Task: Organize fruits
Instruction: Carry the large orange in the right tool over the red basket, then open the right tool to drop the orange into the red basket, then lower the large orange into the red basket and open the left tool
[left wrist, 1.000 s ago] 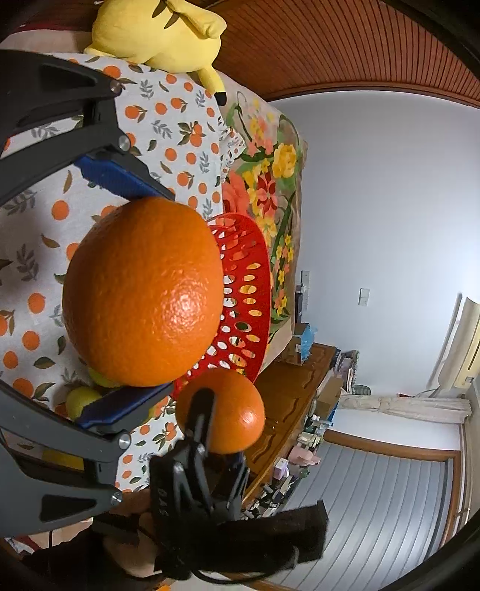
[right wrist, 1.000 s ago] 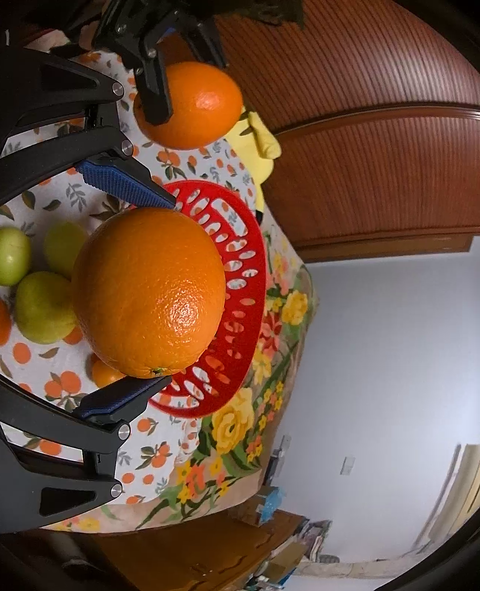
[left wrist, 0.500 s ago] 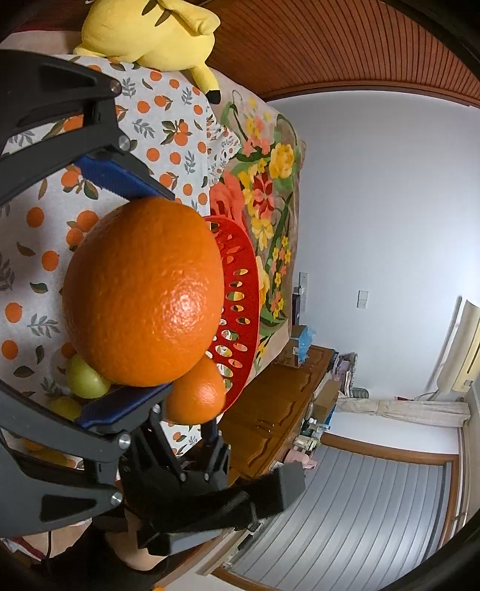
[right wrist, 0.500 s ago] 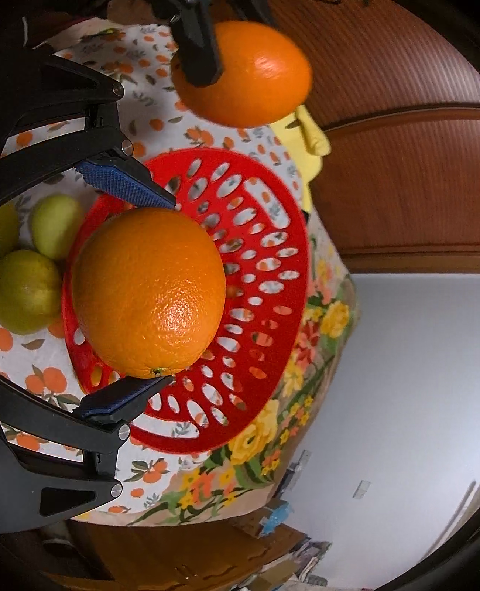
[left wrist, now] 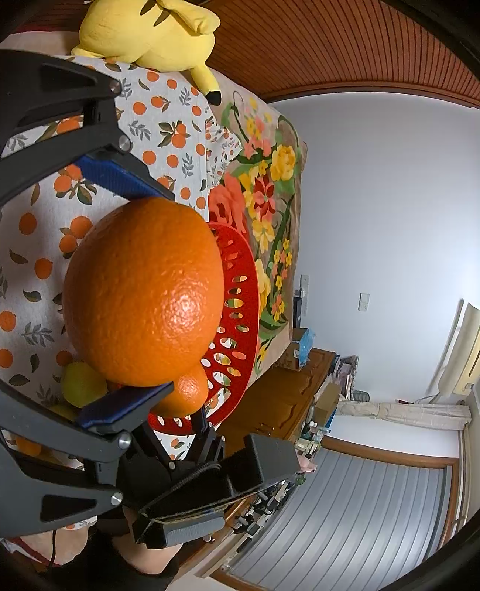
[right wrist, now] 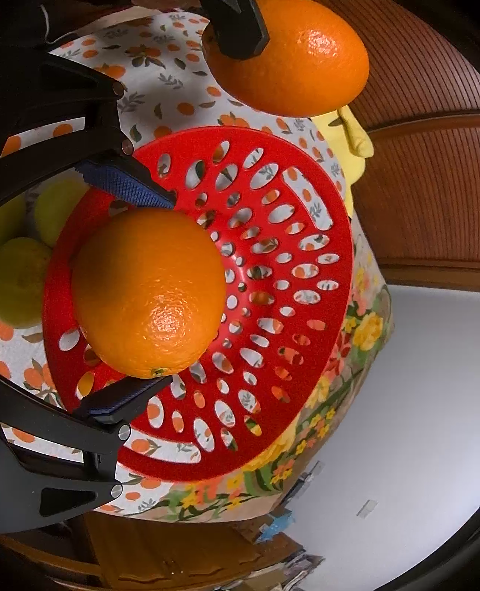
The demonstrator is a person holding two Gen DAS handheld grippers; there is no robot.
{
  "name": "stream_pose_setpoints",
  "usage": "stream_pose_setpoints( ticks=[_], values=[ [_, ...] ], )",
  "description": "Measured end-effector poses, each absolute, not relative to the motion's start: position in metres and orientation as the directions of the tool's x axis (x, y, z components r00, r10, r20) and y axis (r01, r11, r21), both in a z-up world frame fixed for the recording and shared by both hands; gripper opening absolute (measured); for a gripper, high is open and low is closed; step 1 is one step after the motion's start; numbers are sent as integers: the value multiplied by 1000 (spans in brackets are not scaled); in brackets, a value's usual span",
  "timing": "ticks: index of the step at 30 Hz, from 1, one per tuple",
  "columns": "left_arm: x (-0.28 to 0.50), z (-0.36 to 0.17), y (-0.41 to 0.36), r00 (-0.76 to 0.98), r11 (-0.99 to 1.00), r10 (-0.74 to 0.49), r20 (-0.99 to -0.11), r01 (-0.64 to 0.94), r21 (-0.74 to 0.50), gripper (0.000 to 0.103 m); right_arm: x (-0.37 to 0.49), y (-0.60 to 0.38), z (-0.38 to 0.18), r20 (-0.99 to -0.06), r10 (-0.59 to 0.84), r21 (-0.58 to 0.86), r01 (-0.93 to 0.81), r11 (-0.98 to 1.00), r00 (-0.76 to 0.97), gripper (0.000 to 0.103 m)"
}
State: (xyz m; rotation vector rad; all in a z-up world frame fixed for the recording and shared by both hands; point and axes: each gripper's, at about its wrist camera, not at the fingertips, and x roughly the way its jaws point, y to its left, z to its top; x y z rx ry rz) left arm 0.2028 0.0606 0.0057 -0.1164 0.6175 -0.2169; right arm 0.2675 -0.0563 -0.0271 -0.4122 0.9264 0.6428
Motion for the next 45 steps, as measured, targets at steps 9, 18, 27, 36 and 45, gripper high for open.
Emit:
stream_pose_setpoints(
  ticks=[9, 18, 27, 36, 45],
  values=[
    [205, 5, 67, 795, 971, -234, -560, 161, -177, 91, 275, -53, -34, -856, 313, -45, -663, 747, 411, 88],
    [205, 5, 70, 795, 973, -226, -562, 153, -175, 91, 284, -60, -36, -840, 335, -19, -640, 768, 426, 88],
    [209, 8, 61, 792, 970, -237, -562, 168, -173, 91, 274, -88, -1, -756, 378, -6, -583, 812, 534, 90],
    [226, 2, 29, 760, 964, -265, -593, 221, -148, 91, 260, -131, 28, -664, 380, 21, -492, 870, 644, 92],
    [240, -15, -4, 719, 964, -243, -651, 252, -81, 91, 257, -156, 29, -645, 360, 24, -453, 891, 675, 92]
  ],
)
